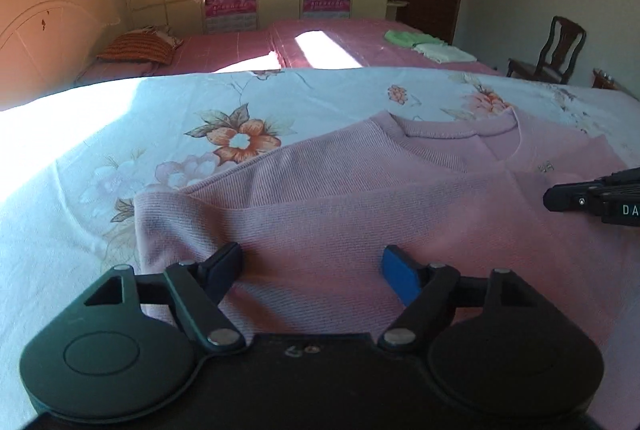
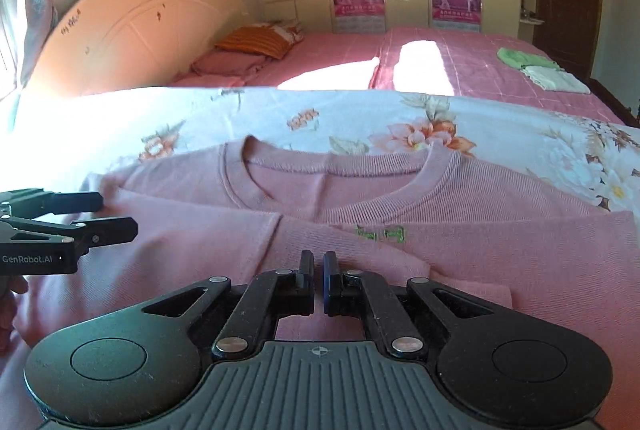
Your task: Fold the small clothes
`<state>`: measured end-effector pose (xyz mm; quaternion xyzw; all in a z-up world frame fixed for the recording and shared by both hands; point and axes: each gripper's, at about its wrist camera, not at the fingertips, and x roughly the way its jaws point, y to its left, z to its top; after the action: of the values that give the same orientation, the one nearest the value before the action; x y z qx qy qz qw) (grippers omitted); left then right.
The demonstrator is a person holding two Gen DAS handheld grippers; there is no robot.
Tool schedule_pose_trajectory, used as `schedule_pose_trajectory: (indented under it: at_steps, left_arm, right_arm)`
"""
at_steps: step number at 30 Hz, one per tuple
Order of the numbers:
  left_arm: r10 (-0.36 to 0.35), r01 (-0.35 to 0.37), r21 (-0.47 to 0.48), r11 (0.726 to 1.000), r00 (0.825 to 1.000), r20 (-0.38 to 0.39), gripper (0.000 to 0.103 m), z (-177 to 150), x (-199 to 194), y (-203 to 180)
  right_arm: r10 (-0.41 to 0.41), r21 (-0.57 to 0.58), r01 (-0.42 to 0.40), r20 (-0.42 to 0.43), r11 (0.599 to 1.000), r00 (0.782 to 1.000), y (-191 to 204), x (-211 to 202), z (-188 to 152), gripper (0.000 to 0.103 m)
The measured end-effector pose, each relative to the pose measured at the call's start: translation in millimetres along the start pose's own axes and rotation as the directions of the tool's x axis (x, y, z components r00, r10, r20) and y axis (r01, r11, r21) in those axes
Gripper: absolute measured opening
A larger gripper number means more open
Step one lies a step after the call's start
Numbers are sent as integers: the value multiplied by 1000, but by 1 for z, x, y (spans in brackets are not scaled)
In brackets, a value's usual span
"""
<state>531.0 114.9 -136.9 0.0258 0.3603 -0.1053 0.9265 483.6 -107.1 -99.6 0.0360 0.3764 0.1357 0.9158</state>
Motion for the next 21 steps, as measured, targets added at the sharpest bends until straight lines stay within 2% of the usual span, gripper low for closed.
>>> schedule_pose_trajectory:
  at_steps: [1,2,3,4,5,6,8,9,11,14,15,16,18,21]
  left_arm:
    - [-1,2,-35,999,1000,11,70,0,-6,7]
    - [-6,8,-54,999,999,39,72,0,-16,14]
    - [-3,8,-67,998,998,71,77,-3,-27,21]
    - [-15,21,-72,997,997,82,77,-3,-32,24]
    - [-29,35,-72,997,996,83,77,-4,-34,25]
    - [-38,44,-73,996,996,82,77,-5,-36,26]
    - [-51,56,-83,995,996,67,75,-8,-32,25]
    - [-50,55,-94,994,997,56,74,-10,-29,24]
    - [-40,45,-125,991,998,41,74,-17,-21,26]
    - [-25,30,-105,994,998,53,75,-21,-19,22]
    - [-19,24,-95,995,999,49,76,-21,-19,20]
    - [-15,19,-85,996,999,45,76,-20,-19,19]
    - [-13,17,-77,997,999,45,76,-20,-19,18]
    - [-12,15,-74,997,999,40,77,-20,-19,19]
  right_arm:
    - [-18,38,18,8,999,1000,-8,-5,0,5]
    - [-81,61,78,42,995,996,-19,-19,0,6]
    - [-95,74,89,87,993,992,-29,-32,-2,15]
    - [-102,110,90,115,990,988,-42,-42,-4,31]
    - [-108,165,87,126,982,986,-57,-51,-7,62]
    - [-113,207,86,124,975,986,-70,-54,-9,64]
    - [-88,272,60,92,960,992,-88,-53,-12,63]
    - [-52,297,26,80,955,995,-94,-51,-13,49]
    - [8,326,-24,49,945,999,-99,-46,-16,27]
    - [-11,263,5,23,965,1000,-87,-38,-15,27]
    - [4,246,-8,19,969,1000,-84,-38,-13,25]
    - [34,216,-38,25,976,999,-79,-40,-13,9]
    - [-16,146,4,83,989,996,-68,-53,-11,5]
    - [-90,170,68,123,983,988,-71,-68,-17,5]
